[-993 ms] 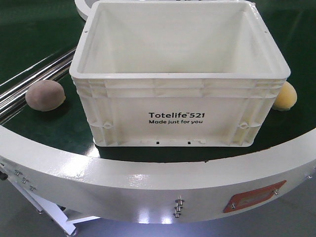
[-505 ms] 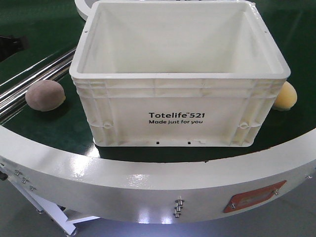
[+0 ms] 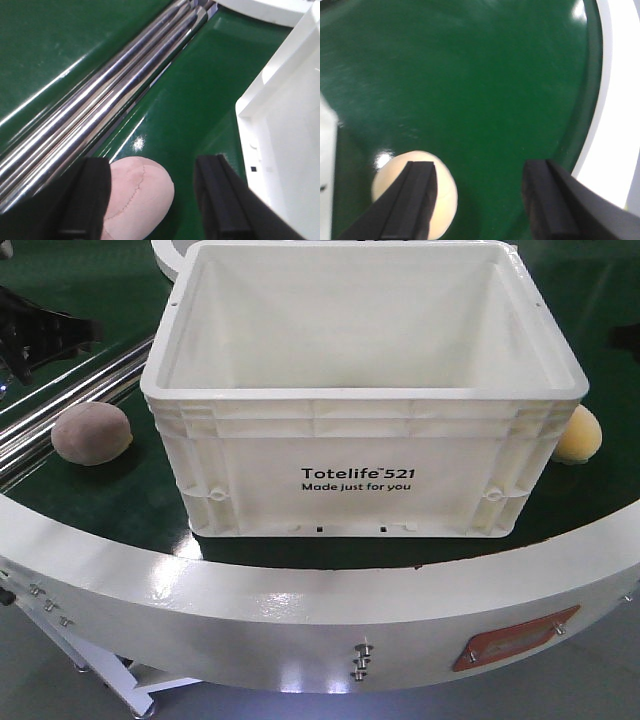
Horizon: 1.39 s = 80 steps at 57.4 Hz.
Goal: Place moving items into box and shelve
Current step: 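Lower left gripper onto pink ball and right gripper onto yellow ball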
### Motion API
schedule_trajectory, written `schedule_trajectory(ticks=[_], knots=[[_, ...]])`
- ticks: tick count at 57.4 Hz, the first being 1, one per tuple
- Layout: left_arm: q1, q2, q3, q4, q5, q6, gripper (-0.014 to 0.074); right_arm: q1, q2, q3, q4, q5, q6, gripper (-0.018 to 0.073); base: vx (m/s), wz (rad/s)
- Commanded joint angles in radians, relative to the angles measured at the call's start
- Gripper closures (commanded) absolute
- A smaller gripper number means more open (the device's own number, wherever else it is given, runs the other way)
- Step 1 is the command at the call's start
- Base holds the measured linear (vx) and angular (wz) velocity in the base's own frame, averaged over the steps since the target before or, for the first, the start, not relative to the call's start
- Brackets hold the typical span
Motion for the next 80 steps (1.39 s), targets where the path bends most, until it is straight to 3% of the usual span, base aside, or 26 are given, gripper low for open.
schedule_trajectory(ticks=[1,15,27,42,67,80], knots=[[-0.004,-0.014,-0.037,-0.002,-0.065,0.003,0.0061,-0.046,0.006,-0.036,-0.033,-0.084,0.054,0.0102,0.00,0.00],[-0.004,0.068,-0.037,-0.010,-0.047,-0.031,0.0058,-0.044,0.077,-0.036,-0.033,-0.117,0.023,0.0102,0.00,0.00],[-0.004,0.105,-0.037,-0.009,-0.094,-0.053,0.0058,-0.019,0.123,-0.036,-0.017,-0.152,-0.119,0.0102,0.00,0.00],[-0.004,0.157,-0.037,-0.010,-0.065,-0.050,0.0057,-0.020,0.188,-0.036,0.134,-0.152,-0.208,0.0101,0.00,0.00],[-0.004,0.240,-0.037,-0.010,-0.121,-0.053,0.0064,-0.020,0.305,-0.036,0.336,-0.232,-0.288,0.0099,0.00,0.00],[-0.004,0.243,-0.037,-0.010,-0.185,-0.053,0.0146,-0.020,0.337,-0.036,0.433,-0.290,-0.310,0.0176,0.00,0.00]])
